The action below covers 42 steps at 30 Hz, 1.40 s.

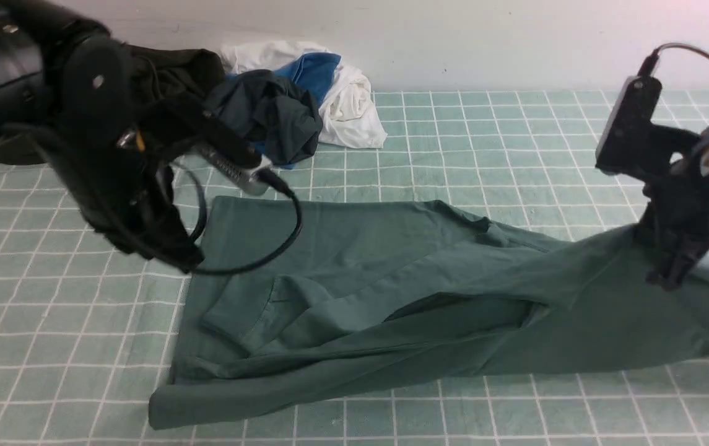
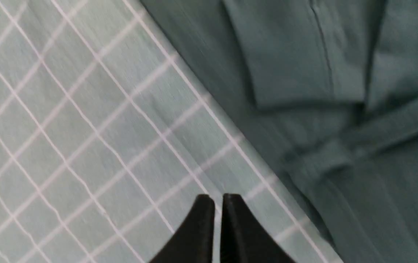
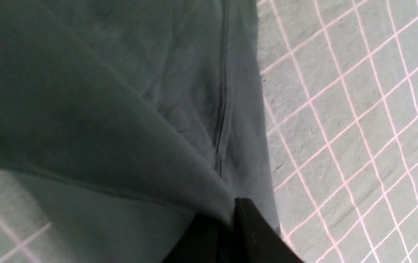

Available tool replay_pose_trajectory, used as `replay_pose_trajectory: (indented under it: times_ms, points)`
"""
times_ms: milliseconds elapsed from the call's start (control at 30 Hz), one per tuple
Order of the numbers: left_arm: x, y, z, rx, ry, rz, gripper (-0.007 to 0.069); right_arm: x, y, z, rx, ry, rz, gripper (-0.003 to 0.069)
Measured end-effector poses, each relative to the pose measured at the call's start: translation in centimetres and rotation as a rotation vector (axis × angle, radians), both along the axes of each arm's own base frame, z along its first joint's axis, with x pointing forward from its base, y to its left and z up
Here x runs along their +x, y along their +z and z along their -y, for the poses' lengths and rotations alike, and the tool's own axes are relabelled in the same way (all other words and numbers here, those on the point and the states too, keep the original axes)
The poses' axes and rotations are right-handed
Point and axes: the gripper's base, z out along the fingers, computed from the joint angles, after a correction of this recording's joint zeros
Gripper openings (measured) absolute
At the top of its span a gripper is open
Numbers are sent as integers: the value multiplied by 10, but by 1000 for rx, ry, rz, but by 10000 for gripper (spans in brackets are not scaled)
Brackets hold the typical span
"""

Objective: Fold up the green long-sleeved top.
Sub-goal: Use both arms to drag the lower edge of the fabric forward and fold it over the upper edge

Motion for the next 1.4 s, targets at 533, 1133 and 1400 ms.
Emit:
replay_pose_trajectory:
  times_ms: [533,1133,1400]
  points:
    - [-6,-16,37,-91,-156,-192,17,50,-42,-7,68,-126,-150,20]
    - [-45,-109,27,-83,-180,-266,469,49,-43,-14,165,-156,-169,20]
    - [-42,-130,28,-62,-169,-328,560,47,-43,-15,177,-164,-197,20]
